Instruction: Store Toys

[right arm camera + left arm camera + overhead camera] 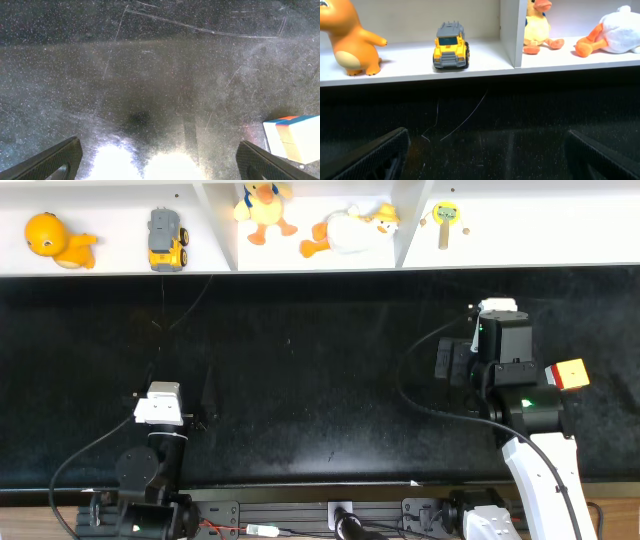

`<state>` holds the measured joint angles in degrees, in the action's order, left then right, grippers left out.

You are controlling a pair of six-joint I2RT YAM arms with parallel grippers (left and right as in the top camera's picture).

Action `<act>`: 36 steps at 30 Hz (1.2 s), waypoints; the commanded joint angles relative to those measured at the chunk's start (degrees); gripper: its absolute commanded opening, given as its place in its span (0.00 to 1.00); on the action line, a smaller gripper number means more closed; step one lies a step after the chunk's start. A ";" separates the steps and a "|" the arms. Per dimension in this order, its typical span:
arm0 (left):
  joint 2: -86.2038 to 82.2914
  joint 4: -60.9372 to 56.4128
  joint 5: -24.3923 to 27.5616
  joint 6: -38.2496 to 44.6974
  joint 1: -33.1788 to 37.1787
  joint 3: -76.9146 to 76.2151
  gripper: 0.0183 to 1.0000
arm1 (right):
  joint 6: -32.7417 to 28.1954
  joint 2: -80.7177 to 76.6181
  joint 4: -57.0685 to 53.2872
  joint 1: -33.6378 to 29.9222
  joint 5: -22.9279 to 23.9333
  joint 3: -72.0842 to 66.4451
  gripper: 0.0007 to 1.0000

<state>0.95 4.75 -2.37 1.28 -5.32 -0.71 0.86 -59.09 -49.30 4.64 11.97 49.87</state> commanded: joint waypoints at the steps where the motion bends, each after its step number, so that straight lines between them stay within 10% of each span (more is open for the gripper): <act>1: -0.79 0.02 0.33 0.61 -0.26 0.24 1.00 | 0.02 0.26 0.22 0.15 -0.39 -0.28 1.00; 15: -0.79 0.02 0.33 0.61 -0.26 0.24 1.00 | -0.74 0.17 -0.33 -2.32 3.10 -0.28 1.00; 28: -0.79 0.02 0.33 0.61 -0.26 0.24 1.00 | -15.82 -6.86 6.91 -15.56 2.43 -0.24 0.99; 36: -0.79 0.02 0.33 0.61 -0.26 0.24 1.00 | -35.82 -8.41 5.77 -32.79 -14.67 -0.20 1.00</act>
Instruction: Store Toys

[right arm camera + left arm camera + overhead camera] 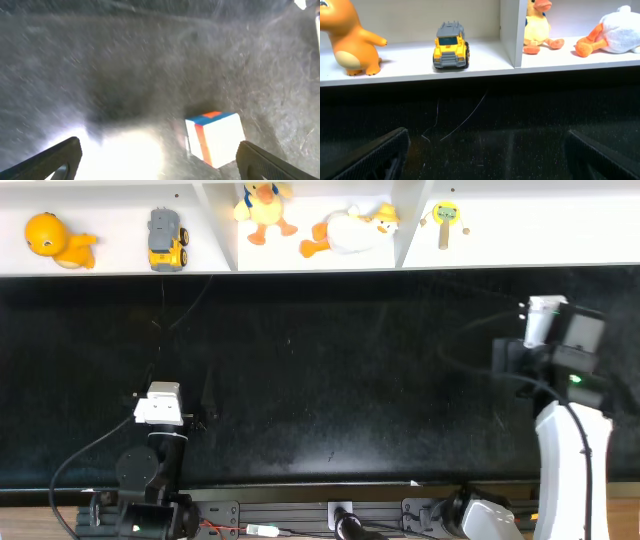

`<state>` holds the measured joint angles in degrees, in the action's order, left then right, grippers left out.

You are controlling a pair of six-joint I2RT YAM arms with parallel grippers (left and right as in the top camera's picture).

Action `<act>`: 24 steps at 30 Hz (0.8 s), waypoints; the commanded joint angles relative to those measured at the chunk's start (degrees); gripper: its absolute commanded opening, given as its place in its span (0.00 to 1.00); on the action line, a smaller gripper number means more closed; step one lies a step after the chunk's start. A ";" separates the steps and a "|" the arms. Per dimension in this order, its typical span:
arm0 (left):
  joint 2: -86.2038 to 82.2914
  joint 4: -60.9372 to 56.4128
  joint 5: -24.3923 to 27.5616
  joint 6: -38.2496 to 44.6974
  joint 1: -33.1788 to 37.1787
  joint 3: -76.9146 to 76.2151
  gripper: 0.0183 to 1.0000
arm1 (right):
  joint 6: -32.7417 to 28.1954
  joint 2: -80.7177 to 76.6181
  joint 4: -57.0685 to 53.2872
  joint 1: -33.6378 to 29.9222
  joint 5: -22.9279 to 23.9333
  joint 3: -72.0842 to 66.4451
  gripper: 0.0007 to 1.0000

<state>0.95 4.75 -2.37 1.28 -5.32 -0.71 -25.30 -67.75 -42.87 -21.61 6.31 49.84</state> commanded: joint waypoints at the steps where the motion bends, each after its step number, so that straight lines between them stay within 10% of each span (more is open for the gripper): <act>1: -0.79 0.02 0.33 0.61 -0.26 0.24 1.00 | -10.88 0.15 -1.25 -8.61 -9.81 -0.20 1.00; 24: -0.79 0.02 0.33 0.61 -0.26 0.24 1.00 | -27.41 -8.68 4.61 -29.16 -11.85 -3.41 0.99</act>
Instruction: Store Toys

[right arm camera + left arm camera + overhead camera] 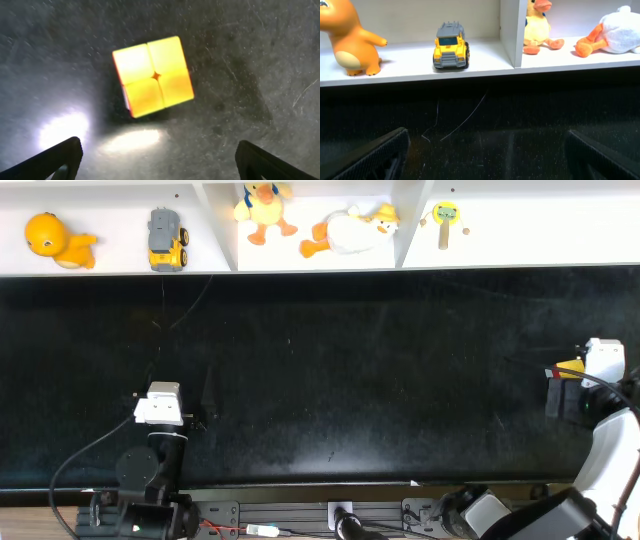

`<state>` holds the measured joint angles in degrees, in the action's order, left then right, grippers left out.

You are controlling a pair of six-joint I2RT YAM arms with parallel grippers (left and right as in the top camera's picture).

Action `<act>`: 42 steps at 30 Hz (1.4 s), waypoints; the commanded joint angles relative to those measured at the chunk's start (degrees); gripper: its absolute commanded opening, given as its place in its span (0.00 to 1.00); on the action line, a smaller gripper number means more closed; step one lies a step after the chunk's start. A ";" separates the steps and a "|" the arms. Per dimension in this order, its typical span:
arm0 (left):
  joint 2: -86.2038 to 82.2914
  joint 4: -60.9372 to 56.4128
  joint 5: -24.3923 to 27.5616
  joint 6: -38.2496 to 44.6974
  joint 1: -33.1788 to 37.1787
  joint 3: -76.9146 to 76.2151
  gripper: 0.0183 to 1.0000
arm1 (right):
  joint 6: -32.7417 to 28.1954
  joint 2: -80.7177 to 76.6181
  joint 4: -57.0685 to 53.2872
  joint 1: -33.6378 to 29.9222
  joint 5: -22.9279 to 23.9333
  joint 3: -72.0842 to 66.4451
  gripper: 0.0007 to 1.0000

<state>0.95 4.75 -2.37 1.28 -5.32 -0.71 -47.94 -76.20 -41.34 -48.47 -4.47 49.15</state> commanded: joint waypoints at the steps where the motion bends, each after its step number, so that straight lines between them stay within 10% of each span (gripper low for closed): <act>1: -0.79 0.02 0.33 0.61 -0.26 0.24 1.00 | -5.35 -0.22 4.55 -2.91 -0.87 -3.54 0.99; 16: -0.79 0.02 0.33 0.61 -0.26 0.24 1.00 | -6.01 -2.56 12.22 -6.32 -11.41 -5.66 1.00; 42: -0.79 0.02 0.33 0.61 -0.26 0.24 1.00 | -0.46 -10.10 19.30 -3.74 -14.56 -5.66 0.93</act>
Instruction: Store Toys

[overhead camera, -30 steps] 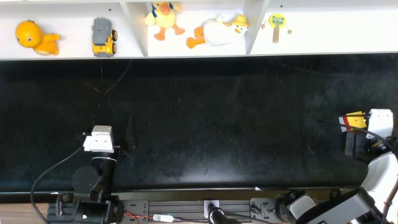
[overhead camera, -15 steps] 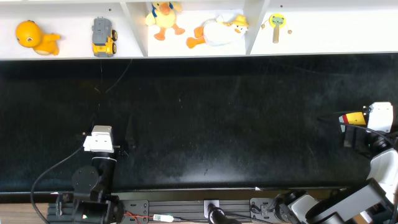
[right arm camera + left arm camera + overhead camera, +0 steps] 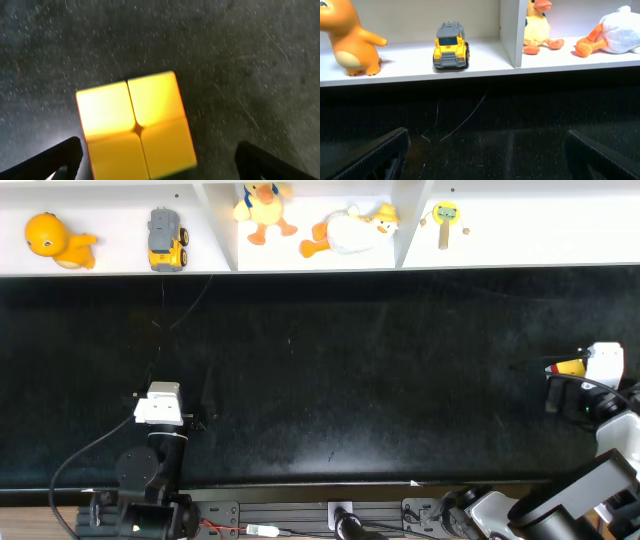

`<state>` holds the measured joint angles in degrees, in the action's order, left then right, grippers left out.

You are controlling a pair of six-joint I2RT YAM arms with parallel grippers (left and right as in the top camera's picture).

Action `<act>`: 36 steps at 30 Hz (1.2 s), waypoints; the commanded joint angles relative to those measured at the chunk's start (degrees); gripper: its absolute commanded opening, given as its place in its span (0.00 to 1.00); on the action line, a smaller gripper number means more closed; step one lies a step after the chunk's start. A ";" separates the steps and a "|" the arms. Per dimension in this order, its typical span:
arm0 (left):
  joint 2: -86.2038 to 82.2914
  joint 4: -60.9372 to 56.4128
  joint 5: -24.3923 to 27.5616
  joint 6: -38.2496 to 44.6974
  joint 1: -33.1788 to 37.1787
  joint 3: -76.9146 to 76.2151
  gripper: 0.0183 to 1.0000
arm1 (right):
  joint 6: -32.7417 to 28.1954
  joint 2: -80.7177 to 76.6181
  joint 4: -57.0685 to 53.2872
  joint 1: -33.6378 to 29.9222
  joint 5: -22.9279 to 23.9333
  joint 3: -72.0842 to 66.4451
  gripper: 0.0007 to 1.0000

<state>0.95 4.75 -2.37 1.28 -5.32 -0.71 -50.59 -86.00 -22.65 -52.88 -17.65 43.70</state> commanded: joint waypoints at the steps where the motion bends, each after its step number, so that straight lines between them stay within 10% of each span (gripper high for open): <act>1: -0.79 0.02 0.33 0.61 -0.26 0.24 1.00 | 2.21 -0.39 0.61 0.81 -1.36 -0.22 0.93; 11: -0.79 0.02 0.33 0.61 -0.26 0.24 1.00 | 4.35 -0.90 0.44 0.90 -0.48 -0.22 0.57; 36: -0.79 0.02 0.33 0.61 -0.26 0.24 1.00 | 19.50 4.63 -7.30 17.27 8.98 8.98 0.49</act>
<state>0.95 4.75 -2.37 1.28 -5.32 -0.71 -34.74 -83.72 -29.23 -36.29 -9.41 47.57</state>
